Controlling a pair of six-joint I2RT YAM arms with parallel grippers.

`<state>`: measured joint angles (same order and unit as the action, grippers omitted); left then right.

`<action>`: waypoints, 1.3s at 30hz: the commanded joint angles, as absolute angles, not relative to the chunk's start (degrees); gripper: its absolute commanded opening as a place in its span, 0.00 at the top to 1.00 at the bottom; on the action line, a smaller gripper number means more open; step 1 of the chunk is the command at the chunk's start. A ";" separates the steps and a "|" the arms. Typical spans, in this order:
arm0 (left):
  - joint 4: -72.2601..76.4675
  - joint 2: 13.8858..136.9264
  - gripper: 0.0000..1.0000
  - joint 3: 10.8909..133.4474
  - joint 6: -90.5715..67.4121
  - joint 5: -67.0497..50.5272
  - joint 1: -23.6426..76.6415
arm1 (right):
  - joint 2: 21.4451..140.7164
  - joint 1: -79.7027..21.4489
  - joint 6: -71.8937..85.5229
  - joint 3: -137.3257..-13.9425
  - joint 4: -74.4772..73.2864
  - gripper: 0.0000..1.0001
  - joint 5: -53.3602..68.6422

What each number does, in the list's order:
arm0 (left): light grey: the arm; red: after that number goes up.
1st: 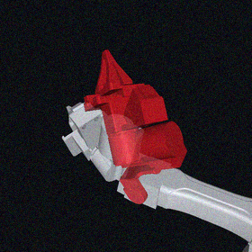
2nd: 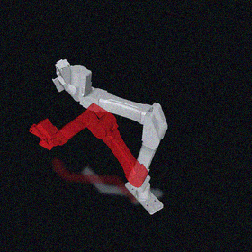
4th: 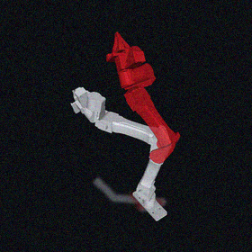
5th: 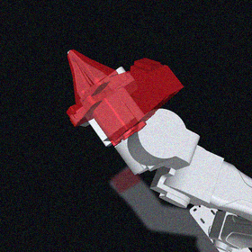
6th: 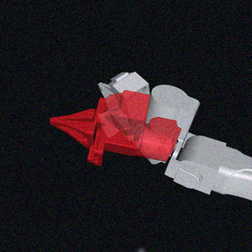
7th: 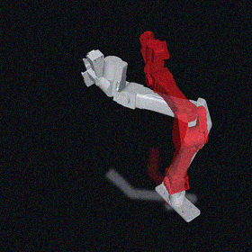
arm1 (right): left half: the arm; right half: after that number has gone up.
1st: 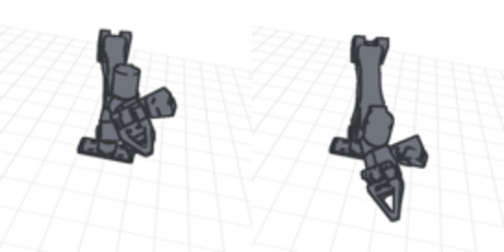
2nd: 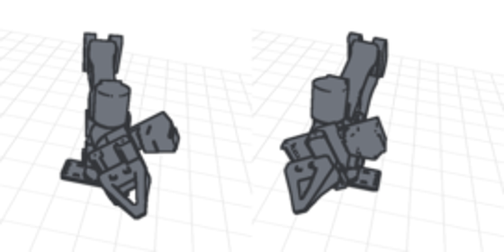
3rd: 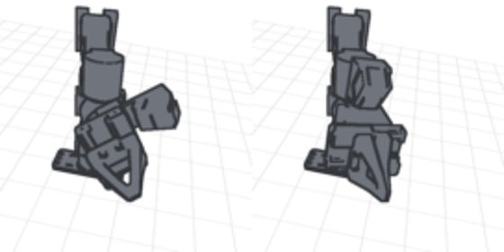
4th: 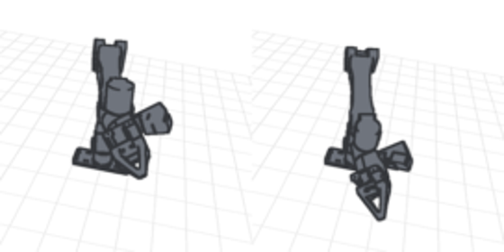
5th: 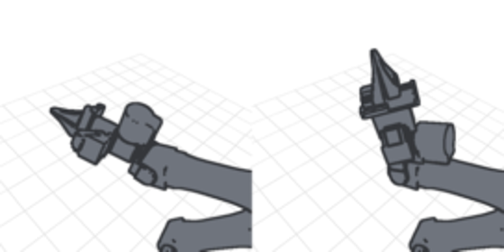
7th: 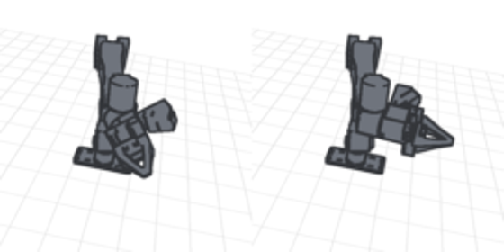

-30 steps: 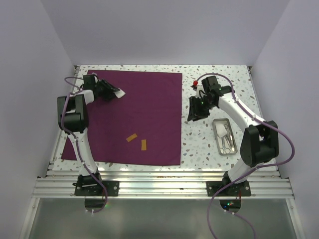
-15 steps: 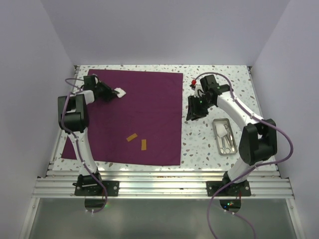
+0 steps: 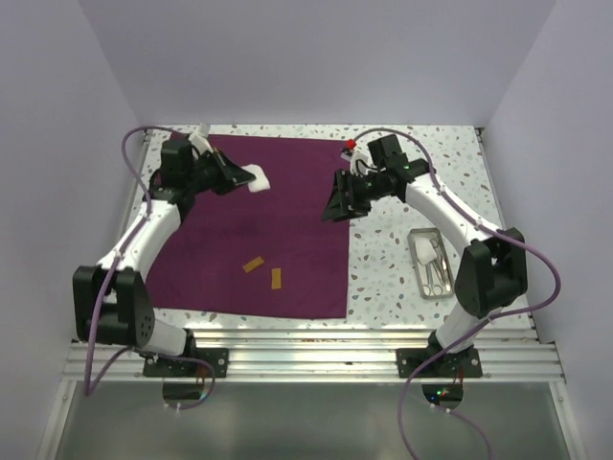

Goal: Prepare the surgical pack

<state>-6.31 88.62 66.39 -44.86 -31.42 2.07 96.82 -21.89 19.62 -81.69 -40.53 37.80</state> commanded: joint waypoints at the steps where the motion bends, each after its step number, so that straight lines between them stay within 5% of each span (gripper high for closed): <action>1: -6.77 79.48 1.00 58.73 -42.54 -34.63 5.70 | 96.32 -23.90 25.31 -85.86 -33.58 0.47 46.83; 8: -7.29 58.02 1.00 46.69 -45.08 -38.58 8.70 | 94.23 -28.91 40.12 -81.75 -13.07 0.34 54.75; 11: -7.38 51.61 1.00 42.99 -47.36 -39.64 8.88 | 92.29 -32.15 46.14 -77.61 -4.07 0.18 54.32; 19: -10.01 41.59 1.00 39.20 -49.92 -42.10 8.96 | 93.25 -39.19 47.19 -77.17 -1.41 0.16 52.82; 32: -13.89 36.30 1.00 37.88 -49.92 -44.03 8.96 | 93.69 -43.42 53.26 -75.15 5.27 0.36 50.28; 39: -12.75 37.26 1.00 36.74 -50.01 -45.79 8.96 | 94.22 -43.42 54.75 -75.23 7.11 0.70 49.13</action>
<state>-13.28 37.15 37.52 -49.06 -43.40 8.75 95.20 -43.42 53.01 -75.07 2.92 50.04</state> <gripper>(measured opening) 0.012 0.382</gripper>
